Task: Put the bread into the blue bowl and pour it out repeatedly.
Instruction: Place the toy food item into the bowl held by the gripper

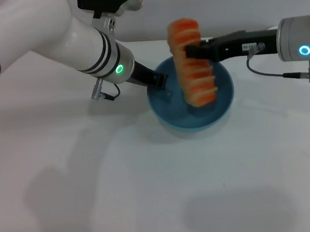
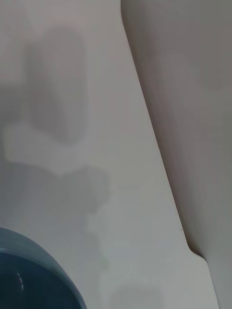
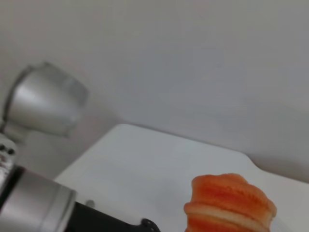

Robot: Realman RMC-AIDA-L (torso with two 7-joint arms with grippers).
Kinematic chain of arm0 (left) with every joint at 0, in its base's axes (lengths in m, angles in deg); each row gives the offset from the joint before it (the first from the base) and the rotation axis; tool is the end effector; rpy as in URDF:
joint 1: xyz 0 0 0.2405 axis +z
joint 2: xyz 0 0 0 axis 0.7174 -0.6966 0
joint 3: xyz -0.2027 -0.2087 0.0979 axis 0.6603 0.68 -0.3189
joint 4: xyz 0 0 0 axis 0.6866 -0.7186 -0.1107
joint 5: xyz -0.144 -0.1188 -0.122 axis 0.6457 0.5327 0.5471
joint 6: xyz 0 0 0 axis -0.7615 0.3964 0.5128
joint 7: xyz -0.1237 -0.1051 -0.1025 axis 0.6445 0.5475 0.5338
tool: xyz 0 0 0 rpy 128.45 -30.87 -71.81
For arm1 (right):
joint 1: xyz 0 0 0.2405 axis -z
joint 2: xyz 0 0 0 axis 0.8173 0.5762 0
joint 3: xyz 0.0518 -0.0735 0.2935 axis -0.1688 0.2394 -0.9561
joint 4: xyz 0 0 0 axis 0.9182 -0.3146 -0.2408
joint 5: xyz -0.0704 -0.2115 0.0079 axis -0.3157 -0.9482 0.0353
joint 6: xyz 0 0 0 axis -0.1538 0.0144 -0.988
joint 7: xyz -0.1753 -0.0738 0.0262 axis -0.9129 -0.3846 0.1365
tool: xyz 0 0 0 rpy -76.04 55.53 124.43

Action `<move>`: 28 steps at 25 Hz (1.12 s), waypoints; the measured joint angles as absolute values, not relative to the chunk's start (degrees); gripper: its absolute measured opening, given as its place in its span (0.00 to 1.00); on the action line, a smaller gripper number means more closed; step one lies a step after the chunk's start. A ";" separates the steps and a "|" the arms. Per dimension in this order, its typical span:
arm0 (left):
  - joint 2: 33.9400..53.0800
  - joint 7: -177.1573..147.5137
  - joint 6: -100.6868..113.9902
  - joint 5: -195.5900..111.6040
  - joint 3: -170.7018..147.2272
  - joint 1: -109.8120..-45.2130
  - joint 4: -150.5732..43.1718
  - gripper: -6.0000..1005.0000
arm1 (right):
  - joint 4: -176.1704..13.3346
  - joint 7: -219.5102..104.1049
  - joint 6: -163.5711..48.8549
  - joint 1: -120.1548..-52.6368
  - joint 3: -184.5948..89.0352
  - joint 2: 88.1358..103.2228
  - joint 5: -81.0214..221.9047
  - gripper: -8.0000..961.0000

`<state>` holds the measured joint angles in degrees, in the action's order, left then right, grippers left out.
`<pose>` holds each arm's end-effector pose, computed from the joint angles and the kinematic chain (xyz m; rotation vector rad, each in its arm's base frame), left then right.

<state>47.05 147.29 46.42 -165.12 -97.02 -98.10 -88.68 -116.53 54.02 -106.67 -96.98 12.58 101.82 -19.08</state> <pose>-0.2181 0.4928 -0.1579 -2.3279 -1.2128 0.1520 0.2042 0.4804 -0.1133 -2.5456 1.0336 0.5333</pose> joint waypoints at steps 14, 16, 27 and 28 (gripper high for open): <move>46.80 146.84 45.15 -165.09 -96.87 -96.91 -88.23 0.00 | -114.39 50.78 -107.50 -96.71 13.25 101.89 -16.43 0.46; 46.80 146.84 45.15 -165.09 -96.87 -97.10 -88.11 0.00 | -114.27 50.76 -107.77 -96.66 13.25 101.87 -16.37 0.48; 47.03 146.84 45.00 -165.10 -96.91 -96.76 -87.89 0.00 | -113.67 51.21 -108.91 -96.37 13.95 101.71 -16.37 0.58; 47.05 146.84 45.00 -165.10 -96.91 -96.70 -87.89 0.00 | -113.67 51.26 -109.14 -96.31 13.80 101.68 -16.37 0.58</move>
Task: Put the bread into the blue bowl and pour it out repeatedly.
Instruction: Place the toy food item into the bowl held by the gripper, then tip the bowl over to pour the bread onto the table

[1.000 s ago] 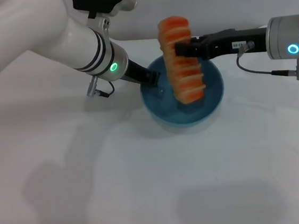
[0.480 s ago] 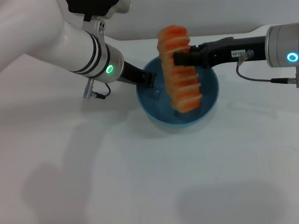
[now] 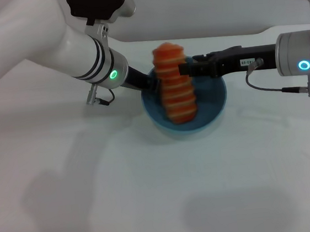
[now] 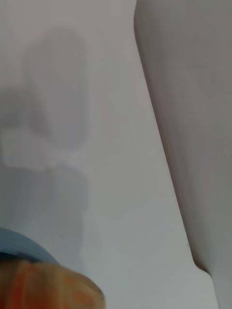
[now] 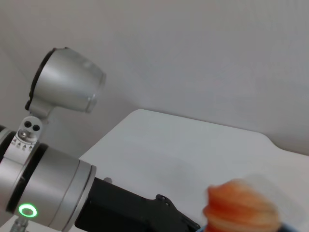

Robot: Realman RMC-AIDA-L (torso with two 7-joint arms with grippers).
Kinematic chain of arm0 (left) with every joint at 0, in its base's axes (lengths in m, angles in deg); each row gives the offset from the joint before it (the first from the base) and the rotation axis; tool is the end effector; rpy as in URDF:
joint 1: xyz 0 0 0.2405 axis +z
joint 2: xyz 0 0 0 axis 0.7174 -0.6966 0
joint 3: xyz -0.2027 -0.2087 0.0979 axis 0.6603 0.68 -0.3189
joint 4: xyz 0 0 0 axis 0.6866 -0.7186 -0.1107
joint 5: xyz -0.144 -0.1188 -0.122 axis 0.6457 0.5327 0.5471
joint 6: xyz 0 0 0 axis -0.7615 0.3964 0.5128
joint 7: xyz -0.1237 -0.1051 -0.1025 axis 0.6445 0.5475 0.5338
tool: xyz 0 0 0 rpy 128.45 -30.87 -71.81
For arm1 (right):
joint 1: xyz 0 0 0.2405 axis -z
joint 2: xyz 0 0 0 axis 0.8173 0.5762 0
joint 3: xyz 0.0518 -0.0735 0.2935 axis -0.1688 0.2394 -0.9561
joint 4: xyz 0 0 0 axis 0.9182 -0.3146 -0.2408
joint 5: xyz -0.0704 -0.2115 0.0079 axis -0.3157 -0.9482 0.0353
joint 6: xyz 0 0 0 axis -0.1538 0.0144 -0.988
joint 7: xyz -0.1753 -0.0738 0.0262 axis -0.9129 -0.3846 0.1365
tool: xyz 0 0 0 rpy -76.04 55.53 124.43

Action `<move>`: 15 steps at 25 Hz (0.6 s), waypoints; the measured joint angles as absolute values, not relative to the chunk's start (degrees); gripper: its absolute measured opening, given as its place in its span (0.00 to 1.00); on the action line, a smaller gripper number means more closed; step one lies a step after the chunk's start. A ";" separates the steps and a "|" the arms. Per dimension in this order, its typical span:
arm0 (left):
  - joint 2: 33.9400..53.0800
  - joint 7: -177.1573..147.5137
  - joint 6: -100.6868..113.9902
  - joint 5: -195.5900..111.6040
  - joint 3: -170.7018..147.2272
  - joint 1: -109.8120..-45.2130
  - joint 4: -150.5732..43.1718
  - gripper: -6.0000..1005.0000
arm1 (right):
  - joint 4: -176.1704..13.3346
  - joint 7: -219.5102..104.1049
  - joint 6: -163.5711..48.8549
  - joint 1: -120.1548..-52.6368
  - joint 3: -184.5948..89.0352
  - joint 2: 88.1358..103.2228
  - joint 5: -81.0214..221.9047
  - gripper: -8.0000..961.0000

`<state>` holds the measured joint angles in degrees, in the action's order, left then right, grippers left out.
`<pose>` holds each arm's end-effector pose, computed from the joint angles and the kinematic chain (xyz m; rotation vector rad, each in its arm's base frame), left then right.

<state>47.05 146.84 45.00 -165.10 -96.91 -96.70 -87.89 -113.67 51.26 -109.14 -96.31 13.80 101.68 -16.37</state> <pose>-0.2331 0.4900 -0.1572 -2.3016 -1.2327 0.1505 0.2120 0.4643 -0.1244 -2.6001 1.0632 0.5416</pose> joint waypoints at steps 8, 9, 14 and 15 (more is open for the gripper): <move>47.03 146.84 44.38 -165.10 -96.89 -96.37 -87.88 0.00 | -115.30 50.78 -108.82 -93.15 11.96 101.46 -10.85 0.58; 47.02 146.84 44.35 -165.10 -96.90 -96.34 -87.87 0.00 | -115.92 50.70 -108.61 -92.44 10.96 101.38 -10.33 0.57; 47.00 146.84 43.86 -165.09 -97.29 -96.26 -87.79 0.00 | -118.89 46.62 -108.54 -89.07 2.97 101.42 -10.06 0.57; 46.99 146.83 43.77 -165.10 -97.30 -96.23 -87.79 0.00 | -119.08 43.73 -108.53 -88.46 1.22 101.54 -9.73 0.57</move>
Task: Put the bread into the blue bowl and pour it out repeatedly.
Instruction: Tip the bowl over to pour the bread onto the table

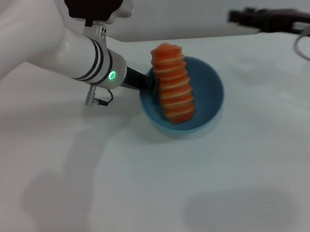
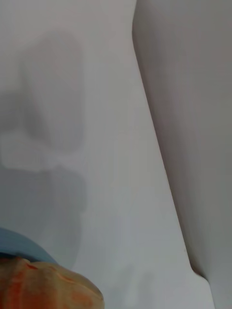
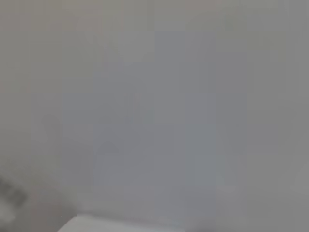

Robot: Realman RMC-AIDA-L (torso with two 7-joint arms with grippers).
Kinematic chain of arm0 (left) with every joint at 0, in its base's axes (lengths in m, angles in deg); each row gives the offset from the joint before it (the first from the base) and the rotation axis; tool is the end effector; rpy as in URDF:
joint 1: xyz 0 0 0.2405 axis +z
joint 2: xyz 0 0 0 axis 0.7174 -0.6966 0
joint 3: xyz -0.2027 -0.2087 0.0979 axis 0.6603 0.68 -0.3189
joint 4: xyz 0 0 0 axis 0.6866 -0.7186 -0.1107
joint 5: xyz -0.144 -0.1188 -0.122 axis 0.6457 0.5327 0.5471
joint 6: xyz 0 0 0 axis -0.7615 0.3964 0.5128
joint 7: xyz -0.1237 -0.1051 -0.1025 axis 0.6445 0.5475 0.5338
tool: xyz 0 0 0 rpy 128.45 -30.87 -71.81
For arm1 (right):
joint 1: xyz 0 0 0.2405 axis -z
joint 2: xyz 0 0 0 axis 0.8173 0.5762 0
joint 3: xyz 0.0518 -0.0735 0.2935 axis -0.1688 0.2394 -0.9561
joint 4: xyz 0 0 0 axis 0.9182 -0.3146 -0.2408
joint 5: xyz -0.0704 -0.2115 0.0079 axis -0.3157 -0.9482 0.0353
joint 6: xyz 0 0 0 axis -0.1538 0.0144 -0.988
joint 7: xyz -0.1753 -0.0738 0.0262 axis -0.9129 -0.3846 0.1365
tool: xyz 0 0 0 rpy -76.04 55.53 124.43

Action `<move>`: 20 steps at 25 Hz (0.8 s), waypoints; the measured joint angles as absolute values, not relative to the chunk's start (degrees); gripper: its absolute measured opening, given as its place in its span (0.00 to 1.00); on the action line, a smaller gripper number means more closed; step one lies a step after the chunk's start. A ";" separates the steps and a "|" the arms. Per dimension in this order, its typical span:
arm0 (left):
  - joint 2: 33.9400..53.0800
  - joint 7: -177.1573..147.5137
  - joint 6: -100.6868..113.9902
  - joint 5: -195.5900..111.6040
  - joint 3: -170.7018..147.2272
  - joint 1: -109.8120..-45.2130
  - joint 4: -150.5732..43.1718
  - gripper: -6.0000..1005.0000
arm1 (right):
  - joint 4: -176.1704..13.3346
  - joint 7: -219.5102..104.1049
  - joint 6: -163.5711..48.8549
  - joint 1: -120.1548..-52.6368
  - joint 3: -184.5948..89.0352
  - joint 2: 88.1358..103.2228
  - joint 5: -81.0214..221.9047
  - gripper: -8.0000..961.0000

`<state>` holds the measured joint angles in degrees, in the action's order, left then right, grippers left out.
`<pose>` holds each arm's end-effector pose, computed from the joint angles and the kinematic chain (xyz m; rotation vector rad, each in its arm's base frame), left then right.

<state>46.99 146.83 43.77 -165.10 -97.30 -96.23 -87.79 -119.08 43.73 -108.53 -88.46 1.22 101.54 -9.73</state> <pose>-0.2369 0.4911 -0.1563 -2.2893 -1.2253 0.1419 0.2531 0.4788 -0.0496 -2.2814 1.0375 0.8080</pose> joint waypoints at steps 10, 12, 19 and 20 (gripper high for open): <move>47.01 146.75 41.49 -165.09 -97.53 -96.17 -87.61 0.00 | -107.82 -1.50 -101.89 -81.61 -4.10 101.73 18.46 0.57; 47.02 146.74 40.73 -165.10 -97.79 -96.14 -87.30 0.00 | -105.86 -7.99 -101.91 -80.33 -5.25 101.84 22.63 0.57; 47.07 146.66 37.40 -165.08 -102.98 -97.28 -87.76 0.00 | -100.44 -18.35 -105.54 -74.49 -6.66 101.88 32.91 0.57; 47.07 146.66 36.73 -165.09 -104.11 -97.70 -87.78 0.00 | -99.54 -19.59 -106.29 -73.50 -6.75 101.87 33.81 0.57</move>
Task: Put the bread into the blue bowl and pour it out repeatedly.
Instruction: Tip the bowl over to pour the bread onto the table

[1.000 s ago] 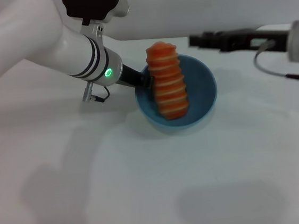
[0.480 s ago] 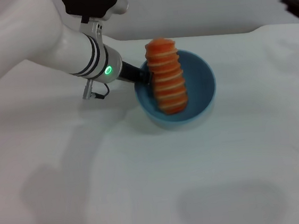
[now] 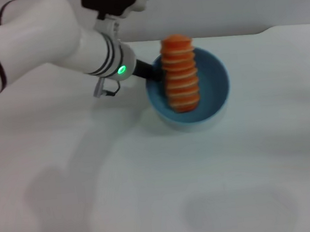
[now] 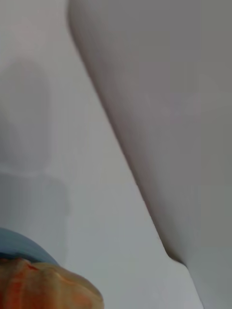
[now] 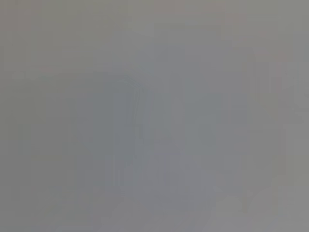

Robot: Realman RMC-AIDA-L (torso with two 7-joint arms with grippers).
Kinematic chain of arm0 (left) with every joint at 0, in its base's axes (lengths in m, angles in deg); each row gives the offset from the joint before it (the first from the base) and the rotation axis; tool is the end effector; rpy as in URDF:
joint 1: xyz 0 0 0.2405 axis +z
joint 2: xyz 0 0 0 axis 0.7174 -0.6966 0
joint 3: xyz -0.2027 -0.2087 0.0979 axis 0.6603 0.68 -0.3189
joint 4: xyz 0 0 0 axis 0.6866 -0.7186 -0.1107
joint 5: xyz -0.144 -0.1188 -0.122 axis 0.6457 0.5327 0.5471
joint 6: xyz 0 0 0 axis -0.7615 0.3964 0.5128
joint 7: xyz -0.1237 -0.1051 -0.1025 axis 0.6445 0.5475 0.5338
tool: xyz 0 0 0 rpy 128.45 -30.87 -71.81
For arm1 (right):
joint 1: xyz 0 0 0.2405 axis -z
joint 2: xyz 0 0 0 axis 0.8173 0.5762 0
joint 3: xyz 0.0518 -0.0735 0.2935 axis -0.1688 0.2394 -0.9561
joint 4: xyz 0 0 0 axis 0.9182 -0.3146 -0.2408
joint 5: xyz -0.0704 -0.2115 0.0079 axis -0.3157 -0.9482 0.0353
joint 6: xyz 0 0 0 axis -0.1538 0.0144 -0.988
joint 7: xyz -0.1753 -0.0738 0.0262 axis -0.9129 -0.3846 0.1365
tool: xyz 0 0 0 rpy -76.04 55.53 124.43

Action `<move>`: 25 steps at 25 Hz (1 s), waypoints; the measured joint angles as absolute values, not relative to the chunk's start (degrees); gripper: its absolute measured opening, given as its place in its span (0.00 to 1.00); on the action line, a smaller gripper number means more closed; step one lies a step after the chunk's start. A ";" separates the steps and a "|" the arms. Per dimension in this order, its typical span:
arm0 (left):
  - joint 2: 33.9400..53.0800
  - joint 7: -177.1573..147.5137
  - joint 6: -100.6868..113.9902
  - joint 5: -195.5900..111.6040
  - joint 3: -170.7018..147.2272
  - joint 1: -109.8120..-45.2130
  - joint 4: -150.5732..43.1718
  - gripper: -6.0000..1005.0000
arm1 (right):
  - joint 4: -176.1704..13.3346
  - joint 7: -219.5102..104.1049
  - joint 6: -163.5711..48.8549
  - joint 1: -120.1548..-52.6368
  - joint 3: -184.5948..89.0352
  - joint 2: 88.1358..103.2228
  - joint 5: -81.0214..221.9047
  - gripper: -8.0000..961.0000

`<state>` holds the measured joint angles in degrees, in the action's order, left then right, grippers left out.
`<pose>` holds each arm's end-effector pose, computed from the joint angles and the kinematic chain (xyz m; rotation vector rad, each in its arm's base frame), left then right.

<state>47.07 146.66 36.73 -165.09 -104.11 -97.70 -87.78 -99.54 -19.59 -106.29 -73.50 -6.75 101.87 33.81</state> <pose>-0.2189 0.5036 -0.1639 -2.3145 -1.0279 0.1267 0.4193 0.3993 0.0054 -1.6507 0.7172 0.6910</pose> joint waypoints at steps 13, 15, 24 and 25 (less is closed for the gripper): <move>47.03 146.53 30.52 -165.76 -113.70 -102.62 -90.69 0.00 | -91.00 -22.30 -116.40 -70.38 -11.21 101.82 34.85 0.56; 47.07 145.72 29.27 -165.82 -114.49 -102.82 -90.74 0.00 | -90.23 -21.40 -116.72 -70.79 -11.57 101.78 34.94 0.56; 47.26 142.43 18.38 -165.89 -118.38 -101.99 -89.43 0.00 | -88.18 -20.04 -117.12 -69.42 -16.92 101.84 36.99 0.56; 47.31 142.43 16.60 -165.89 -119.28 -101.79 -88.98 0.00 | -88.09 -20.07 -117.17 -69.15 -17.45 101.84 36.99 0.56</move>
<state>47.31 142.43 16.60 -165.89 -119.28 -101.79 -88.98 -88.09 -20.07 -117.17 -69.15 -17.45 101.84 36.99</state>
